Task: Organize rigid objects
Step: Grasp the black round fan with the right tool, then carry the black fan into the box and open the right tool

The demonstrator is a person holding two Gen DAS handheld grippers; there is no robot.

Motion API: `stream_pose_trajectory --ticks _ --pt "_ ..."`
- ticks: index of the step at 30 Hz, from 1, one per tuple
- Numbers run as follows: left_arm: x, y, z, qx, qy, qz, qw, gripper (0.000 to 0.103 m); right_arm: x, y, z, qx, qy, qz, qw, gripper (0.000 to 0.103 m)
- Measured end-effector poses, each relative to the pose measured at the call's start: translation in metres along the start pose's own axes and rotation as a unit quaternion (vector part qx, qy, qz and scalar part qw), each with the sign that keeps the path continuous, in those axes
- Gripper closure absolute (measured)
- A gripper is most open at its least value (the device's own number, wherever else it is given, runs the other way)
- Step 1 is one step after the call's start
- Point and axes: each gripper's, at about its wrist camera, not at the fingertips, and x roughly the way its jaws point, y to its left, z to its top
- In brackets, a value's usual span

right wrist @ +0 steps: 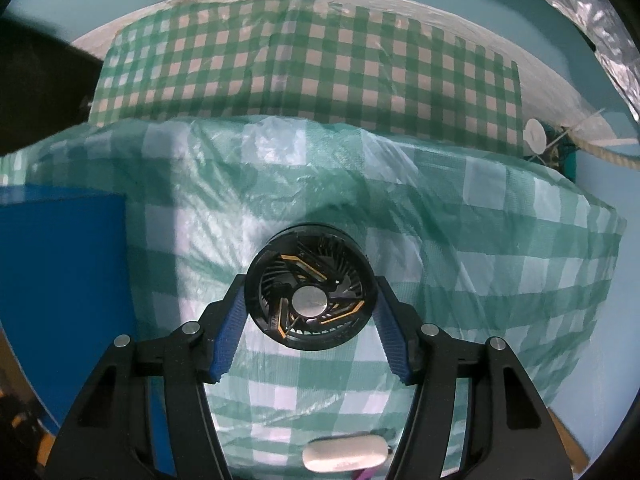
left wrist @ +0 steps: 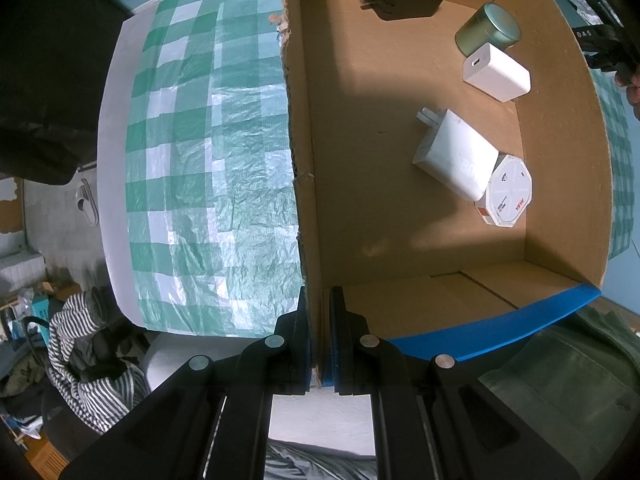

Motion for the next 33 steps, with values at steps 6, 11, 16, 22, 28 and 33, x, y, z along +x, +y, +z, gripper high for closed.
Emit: stream_pose_trajectory --ticks 6,11,16,22,28,33 --pt "0.001 0.001 0.001 0.0 -0.001 -0.001 1.0 0.096 -0.016 0.01 -0.008 -0.033 0.001 0.001 0.999 0.042" --pt "0.001 0.001 0.002 0.0 -0.002 -0.001 1.0 0.096 -0.037 0.022 -0.018 -0.063 -0.004 0.004 0.998 0.042" --pt "0.001 0.001 0.002 -0.001 -0.003 -0.001 1.0 0.096 -0.061 0.037 -0.029 -0.101 -0.014 0.01 0.995 0.042" --pt "0.001 0.001 0.003 0.0 -0.003 -0.001 1.0 0.096 -0.092 0.06 -0.043 -0.146 -0.03 0.023 0.989 0.042" --pt "0.001 0.002 0.003 -0.001 -0.004 -0.001 1.0 0.096 -0.117 0.089 -0.057 -0.188 -0.045 0.035 0.98 0.042" --pt "0.001 0.002 0.003 -0.001 -0.004 -0.001 1.0 0.096 -0.126 0.115 -0.067 -0.226 -0.049 0.036 0.972 0.042"
